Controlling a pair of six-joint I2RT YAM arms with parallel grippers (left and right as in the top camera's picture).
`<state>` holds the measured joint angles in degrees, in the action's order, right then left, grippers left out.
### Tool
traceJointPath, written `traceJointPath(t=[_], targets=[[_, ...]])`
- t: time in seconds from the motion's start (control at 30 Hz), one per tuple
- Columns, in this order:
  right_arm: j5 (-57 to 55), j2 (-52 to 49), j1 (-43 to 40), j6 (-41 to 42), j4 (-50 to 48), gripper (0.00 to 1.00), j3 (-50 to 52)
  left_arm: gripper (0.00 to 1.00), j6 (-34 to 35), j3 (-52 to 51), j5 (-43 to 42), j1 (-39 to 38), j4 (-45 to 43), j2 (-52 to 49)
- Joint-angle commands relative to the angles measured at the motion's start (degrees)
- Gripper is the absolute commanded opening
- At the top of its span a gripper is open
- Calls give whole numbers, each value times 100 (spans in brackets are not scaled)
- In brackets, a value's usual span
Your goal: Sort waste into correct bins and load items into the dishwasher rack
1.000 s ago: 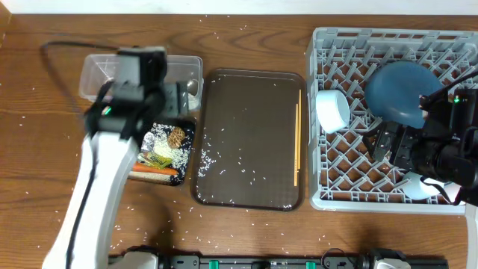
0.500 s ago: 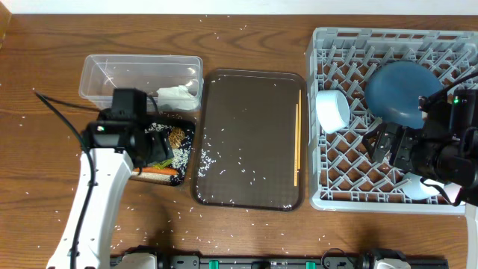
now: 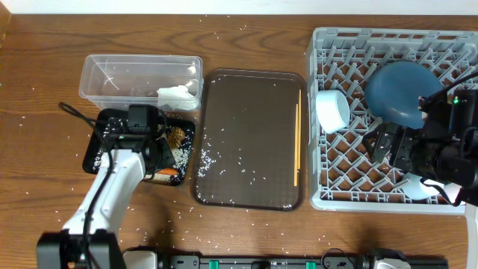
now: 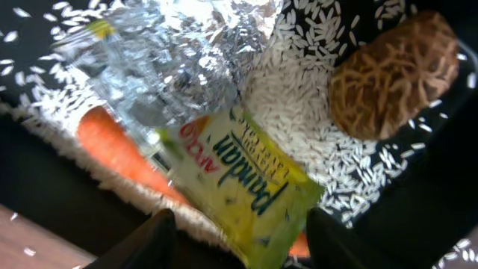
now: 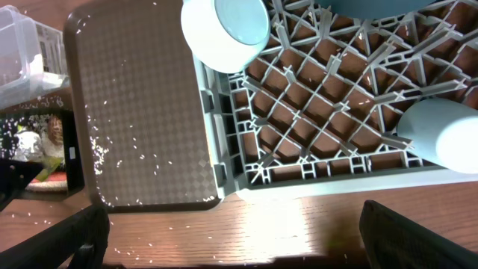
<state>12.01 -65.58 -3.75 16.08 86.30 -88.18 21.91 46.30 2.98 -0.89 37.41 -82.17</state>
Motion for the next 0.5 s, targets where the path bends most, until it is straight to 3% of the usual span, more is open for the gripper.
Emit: traceJointPath(t=[0.0,0.07,0.17,0.23,0.47], targets=[[-15,4,-72,-50,13,99,-57,50,48,-44,31,22,-116,-350],[-15,4,-72,-52,13,99,-57,30,48,-44,28,22,-155,-496],[-17,4,-72,-52,28,99,-57,19,48,-31,28,22,-168,-498],[-17,4,-72,-52,28,99,-57,6,46,31,28,22,-136,-420],[-17,4,-72,-50,20,99,-57,6,-20,868,101,22,750,310]])
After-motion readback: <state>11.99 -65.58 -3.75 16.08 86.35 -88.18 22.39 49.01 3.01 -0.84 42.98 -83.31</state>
